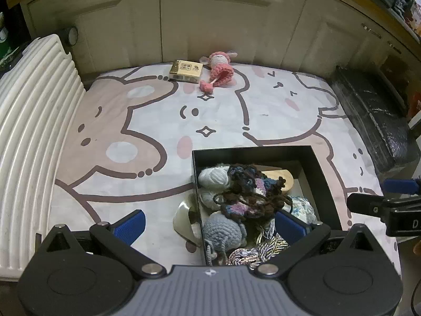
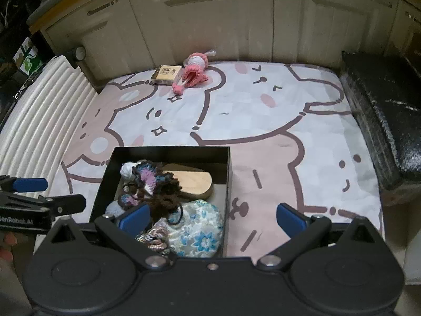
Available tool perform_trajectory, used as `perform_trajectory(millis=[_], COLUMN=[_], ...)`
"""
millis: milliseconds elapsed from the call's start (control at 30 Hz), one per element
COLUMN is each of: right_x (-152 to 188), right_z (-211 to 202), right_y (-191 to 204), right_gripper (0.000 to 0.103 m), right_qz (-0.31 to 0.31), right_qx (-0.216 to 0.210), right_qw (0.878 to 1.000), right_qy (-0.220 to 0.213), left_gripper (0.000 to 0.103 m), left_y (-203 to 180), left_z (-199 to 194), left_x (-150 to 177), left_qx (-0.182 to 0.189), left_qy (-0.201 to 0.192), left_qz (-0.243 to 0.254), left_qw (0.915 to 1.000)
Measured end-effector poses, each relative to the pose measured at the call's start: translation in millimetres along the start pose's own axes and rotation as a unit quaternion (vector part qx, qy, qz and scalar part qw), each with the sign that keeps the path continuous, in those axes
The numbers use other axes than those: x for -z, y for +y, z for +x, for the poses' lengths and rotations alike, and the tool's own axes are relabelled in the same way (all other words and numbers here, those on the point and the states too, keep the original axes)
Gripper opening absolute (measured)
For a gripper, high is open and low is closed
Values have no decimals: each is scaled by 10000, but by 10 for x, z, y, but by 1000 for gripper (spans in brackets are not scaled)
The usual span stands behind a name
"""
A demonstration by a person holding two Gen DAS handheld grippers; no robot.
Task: Organize objects
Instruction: 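Withdraw both open tools from the black box, then move the right tool toward the pink bunny while the left tool approaches the gold tissue pack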
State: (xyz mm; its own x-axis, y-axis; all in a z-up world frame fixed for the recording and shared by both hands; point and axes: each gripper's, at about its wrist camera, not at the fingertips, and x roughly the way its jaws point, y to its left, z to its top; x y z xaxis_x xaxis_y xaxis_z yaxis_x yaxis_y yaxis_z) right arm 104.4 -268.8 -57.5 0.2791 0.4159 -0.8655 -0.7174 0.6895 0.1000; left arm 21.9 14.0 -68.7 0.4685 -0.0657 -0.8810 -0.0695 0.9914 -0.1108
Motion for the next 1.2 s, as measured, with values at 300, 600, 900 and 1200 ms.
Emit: perform_trajectory(millis=[300, 600, 900, 1200], right_x=[-126, -306, -576, -850], right_z=[32, 105, 199, 377], right_y=[-102, -182, -167, -233], right_gripper=[103, 103, 103, 103], right_qz=[103, 264, 344, 431], right_qx=[94, -67, -177, -18], right_qw=[9997, 9988, 9960, 9913], right_qy=[-210, -404, -801, -1247], left_gripper=[103, 103, 103, 103], left_y=[160, 336, 461, 602], left_z=[51, 111, 289, 545], left_x=[-120, -354, -581, -801], left_qx=[31, 32, -176, -383], left_qy=[-194, -571, -692, -953], left_qz=[-204, -443, -416, -442], left_qw=[9996, 9974, 9966, 9937])
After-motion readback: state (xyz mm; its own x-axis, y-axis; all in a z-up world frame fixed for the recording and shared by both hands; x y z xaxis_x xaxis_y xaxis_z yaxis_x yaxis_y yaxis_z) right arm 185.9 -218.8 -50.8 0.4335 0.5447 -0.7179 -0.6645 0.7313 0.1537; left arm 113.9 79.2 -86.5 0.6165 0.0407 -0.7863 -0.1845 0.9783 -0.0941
